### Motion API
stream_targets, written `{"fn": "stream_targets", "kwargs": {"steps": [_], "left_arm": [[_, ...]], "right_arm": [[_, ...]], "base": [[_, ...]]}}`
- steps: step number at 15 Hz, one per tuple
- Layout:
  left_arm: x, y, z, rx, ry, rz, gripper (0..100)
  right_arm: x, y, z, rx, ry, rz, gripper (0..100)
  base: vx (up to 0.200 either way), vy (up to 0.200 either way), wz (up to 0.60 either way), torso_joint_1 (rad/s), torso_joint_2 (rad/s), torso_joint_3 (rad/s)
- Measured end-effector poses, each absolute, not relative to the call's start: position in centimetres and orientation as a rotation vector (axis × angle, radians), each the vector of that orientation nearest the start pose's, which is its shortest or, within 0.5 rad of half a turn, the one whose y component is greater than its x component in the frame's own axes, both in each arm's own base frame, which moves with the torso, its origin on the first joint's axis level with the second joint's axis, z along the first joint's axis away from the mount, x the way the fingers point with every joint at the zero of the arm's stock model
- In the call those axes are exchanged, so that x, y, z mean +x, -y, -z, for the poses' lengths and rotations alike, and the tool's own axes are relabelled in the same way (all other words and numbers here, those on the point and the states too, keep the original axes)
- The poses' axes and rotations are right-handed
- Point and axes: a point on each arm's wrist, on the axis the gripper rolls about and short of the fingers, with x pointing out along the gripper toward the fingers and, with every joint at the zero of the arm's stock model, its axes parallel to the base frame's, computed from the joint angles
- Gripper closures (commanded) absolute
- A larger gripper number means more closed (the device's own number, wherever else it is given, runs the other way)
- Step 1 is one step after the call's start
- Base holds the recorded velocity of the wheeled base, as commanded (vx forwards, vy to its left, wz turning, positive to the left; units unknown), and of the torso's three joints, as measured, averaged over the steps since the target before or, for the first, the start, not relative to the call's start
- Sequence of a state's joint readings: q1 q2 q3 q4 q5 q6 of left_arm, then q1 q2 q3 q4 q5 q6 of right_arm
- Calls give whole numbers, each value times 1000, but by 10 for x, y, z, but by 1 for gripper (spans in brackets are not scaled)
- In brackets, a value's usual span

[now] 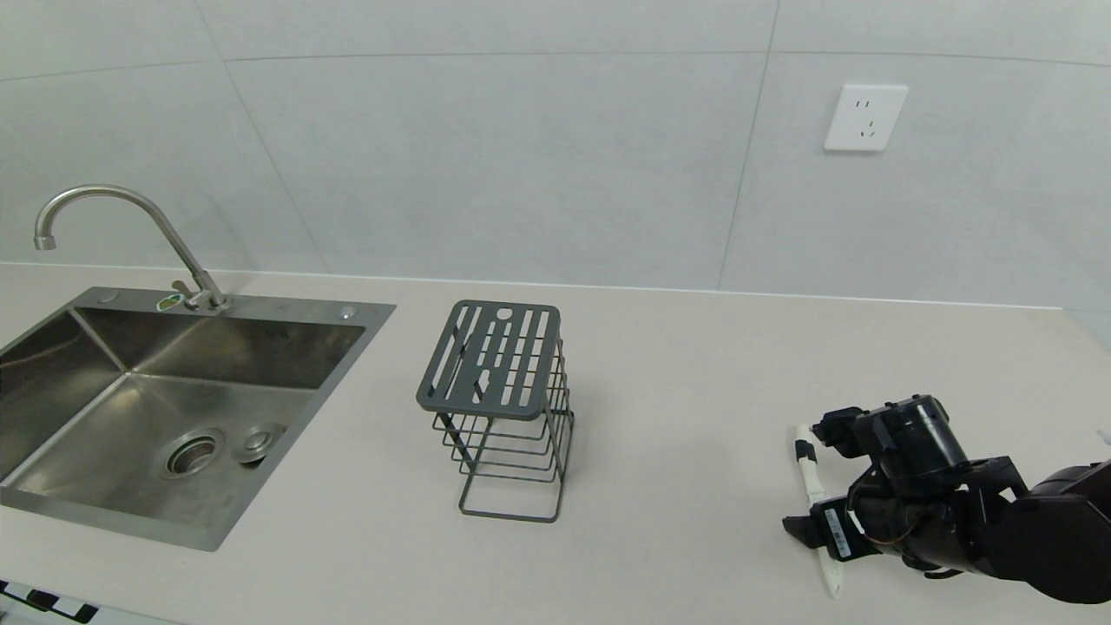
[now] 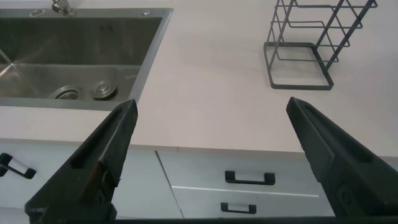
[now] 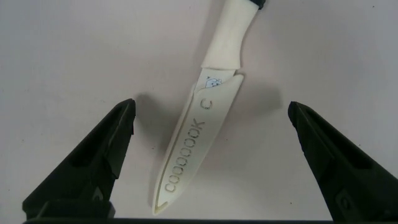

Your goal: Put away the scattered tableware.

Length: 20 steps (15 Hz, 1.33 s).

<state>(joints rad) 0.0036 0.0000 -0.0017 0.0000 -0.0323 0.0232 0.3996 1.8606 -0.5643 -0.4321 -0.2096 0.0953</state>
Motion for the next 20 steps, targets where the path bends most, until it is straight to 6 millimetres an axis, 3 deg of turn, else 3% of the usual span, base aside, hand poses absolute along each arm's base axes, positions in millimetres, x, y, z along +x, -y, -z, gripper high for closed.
{"fn": "stream_targets", "kwargs": {"steps": [1, 2, 11, 20], "left_arm": [[-23, 1, -76, 23, 2, 28, 0], [-23, 1, -76, 23, 2, 28, 0], [-23, 1, -76, 23, 2, 28, 0], [-23, 1, -76, 31, 3, 28, 0]], "right_arm": [[253, -101, -61, -171, -836, -138, 0], [253, -102, -60, -171, -837, -137, 100], [250, -95, -40, -181, -891, -117, 100], [244, -93, -98, -118, -652, -189, 100]], "base": [[0, 0, 0, 0, 0, 0], [0, 0, 0, 0, 0, 0], [0, 0, 0, 0, 0, 0], [0, 0, 0, 0, 0, 0]]}}
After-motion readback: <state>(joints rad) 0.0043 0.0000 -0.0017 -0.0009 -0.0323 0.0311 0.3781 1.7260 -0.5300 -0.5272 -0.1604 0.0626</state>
